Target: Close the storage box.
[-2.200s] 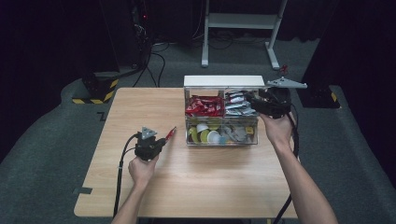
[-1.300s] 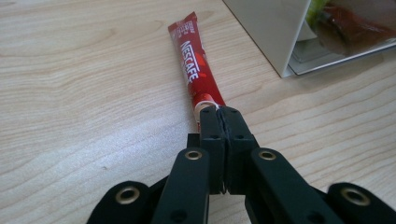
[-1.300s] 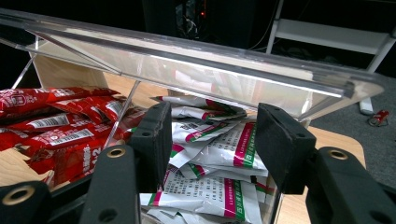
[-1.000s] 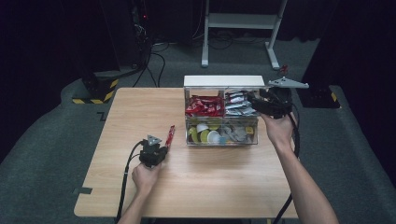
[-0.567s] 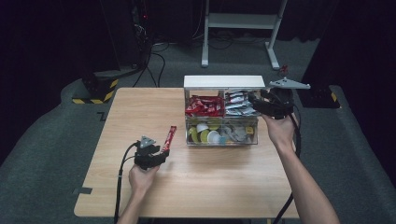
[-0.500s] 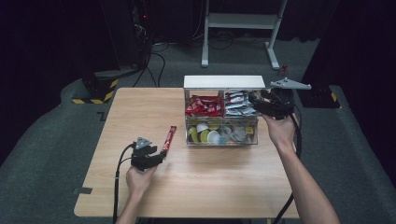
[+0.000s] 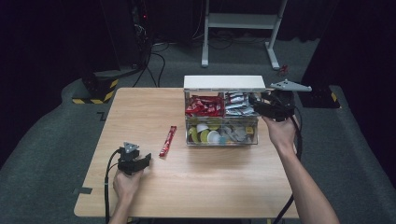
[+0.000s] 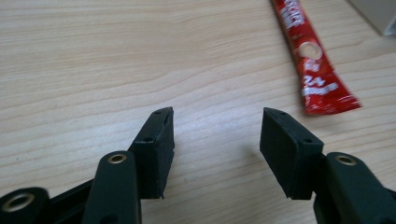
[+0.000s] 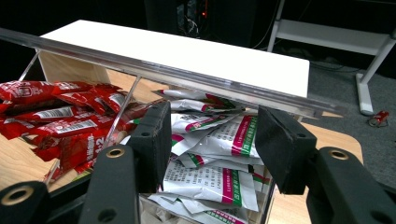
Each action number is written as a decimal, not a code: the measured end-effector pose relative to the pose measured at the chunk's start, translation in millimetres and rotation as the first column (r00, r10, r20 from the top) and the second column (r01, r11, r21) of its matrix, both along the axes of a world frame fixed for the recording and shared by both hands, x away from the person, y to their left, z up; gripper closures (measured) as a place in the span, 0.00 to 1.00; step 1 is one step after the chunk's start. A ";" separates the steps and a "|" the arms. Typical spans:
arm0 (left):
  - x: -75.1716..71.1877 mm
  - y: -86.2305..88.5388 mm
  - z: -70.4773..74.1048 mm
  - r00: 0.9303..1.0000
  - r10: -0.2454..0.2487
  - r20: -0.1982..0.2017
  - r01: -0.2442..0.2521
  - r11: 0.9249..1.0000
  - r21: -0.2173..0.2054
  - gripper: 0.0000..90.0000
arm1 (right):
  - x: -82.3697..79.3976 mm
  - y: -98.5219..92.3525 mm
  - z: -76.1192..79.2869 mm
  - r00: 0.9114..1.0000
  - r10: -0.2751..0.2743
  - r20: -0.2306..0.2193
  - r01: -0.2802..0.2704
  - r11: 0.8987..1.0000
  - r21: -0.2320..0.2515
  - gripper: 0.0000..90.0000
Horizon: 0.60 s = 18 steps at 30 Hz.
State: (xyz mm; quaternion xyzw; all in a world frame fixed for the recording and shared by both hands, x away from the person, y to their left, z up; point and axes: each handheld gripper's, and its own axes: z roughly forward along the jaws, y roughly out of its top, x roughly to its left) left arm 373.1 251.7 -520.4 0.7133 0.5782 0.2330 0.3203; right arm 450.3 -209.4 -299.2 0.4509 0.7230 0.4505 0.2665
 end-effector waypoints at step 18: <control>0.2 1.4 -7.1 0.998 0.033 0.048 -0.034 0.999 0.029 0.43 | -9.7 -5.3 -6.8 1.000 0.013 0.008 -0.013 1.000 0.000 0.53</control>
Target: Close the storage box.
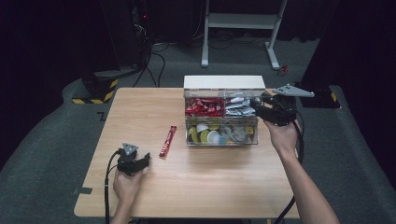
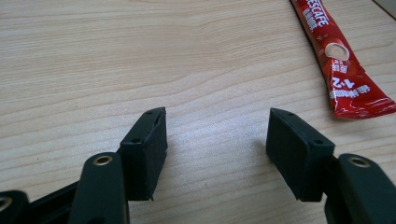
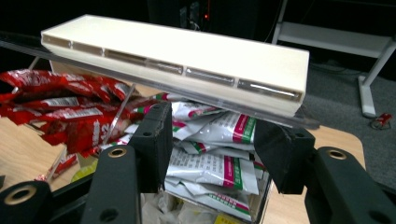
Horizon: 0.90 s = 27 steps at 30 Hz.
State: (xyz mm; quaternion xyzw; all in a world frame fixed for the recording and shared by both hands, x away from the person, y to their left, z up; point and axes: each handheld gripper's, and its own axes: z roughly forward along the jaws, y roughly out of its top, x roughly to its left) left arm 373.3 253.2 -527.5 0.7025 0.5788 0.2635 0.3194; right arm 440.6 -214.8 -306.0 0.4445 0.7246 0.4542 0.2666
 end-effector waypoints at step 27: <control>0.5 -0.2 0.0 1.000 -0.009 -0.002 0.009 1.000 0.003 0.40 | -17.5 -19.2 -24.1 1.000 -0.004 -0.017 0.003 0.998 -0.055 0.52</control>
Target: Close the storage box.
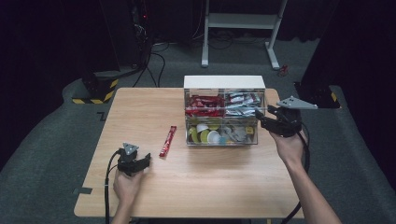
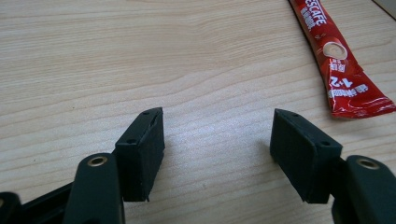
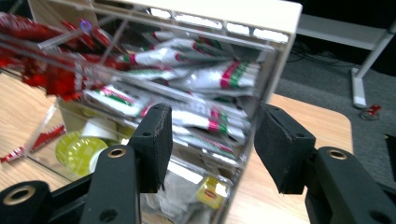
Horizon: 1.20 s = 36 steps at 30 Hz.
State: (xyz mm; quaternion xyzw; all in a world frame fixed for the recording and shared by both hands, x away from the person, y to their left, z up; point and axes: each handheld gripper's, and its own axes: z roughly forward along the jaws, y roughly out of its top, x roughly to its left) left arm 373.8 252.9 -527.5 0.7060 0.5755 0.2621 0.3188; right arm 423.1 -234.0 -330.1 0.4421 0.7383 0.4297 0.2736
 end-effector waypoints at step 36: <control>-0.2 -0.8 -0.2 1.000 0.003 0.002 -0.003 1.000 0.001 0.39 | -3.8 -16.0 20.5 0.999 -0.037 0.038 0.036 0.999 0.021 0.60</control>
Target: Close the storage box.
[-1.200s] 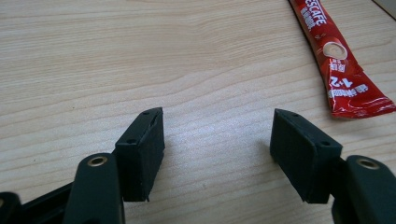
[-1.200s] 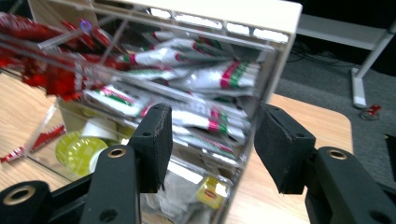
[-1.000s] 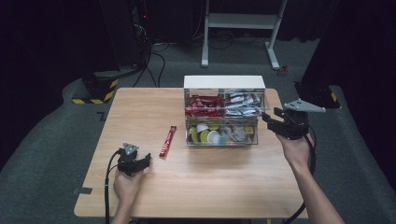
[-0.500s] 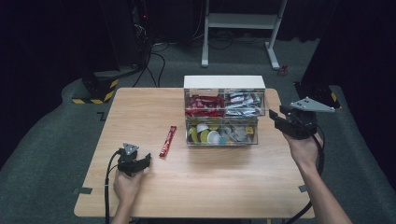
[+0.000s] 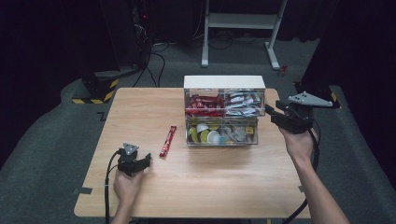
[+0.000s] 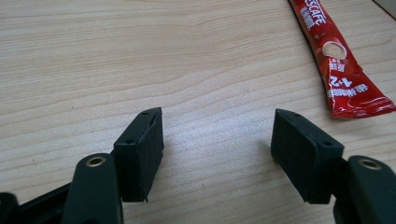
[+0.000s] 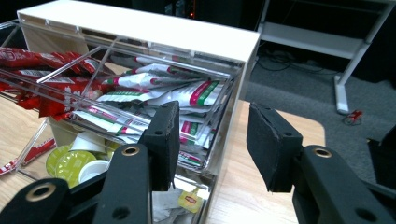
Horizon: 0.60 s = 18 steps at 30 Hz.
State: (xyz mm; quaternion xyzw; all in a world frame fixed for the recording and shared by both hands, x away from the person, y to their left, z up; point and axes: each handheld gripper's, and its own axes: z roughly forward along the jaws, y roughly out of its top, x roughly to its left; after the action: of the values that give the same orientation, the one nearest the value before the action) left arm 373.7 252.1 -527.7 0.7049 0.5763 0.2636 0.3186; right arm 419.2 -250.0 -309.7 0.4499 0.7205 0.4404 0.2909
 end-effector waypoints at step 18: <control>-0.1 -0.2 0.0 1.000 0.001 0.000 -0.001 1.000 0.000 0.39 | -13.9 -29.3 -28.5 1.000 -0.026 -0.009 0.027 0.994 0.103 0.53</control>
State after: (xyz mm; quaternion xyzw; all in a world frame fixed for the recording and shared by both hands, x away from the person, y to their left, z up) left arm 373.6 251.9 -527.7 0.7046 0.5766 0.2639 0.3184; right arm 405.3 -279.3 -338.1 0.4753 0.6919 0.4714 0.2704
